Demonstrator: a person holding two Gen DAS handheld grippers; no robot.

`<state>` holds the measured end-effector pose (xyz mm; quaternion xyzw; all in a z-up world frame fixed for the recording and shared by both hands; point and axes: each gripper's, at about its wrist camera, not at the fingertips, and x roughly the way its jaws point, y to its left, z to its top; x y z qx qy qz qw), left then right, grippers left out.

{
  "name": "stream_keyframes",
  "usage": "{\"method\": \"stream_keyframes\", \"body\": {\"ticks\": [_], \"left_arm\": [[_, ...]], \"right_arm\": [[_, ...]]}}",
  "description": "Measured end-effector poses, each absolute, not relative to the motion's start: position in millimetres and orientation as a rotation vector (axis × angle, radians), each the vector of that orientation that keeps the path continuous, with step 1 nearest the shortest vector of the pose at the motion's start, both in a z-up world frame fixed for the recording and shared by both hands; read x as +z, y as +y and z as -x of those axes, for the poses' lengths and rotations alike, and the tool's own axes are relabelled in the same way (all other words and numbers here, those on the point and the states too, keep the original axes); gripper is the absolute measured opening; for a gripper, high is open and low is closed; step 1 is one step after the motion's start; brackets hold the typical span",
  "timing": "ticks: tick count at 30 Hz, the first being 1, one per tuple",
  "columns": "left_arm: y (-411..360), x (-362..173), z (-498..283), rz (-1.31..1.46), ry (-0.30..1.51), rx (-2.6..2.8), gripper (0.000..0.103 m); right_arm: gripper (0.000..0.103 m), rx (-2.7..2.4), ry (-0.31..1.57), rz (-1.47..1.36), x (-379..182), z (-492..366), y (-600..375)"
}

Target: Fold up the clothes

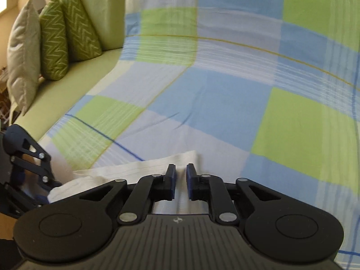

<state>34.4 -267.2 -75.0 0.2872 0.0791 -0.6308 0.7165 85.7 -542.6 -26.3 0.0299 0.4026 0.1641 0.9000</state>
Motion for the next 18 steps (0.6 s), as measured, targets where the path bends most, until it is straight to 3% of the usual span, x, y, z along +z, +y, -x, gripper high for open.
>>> {"method": "stream_keyframes", "body": {"ticks": [9, 18], "left_arm": [[-266, -57, -63, -0.431, 0.325, -1.358, 0.008], [-291, -44, -121, -0.177, 0.662, -1.315, 0.007]], "right_arm": [[0.050, 0.027, 0.631, -0.333, 24, 52, -565], [0.051, -0.157, 0.687, -0.759, -31, 138, -560]]}}
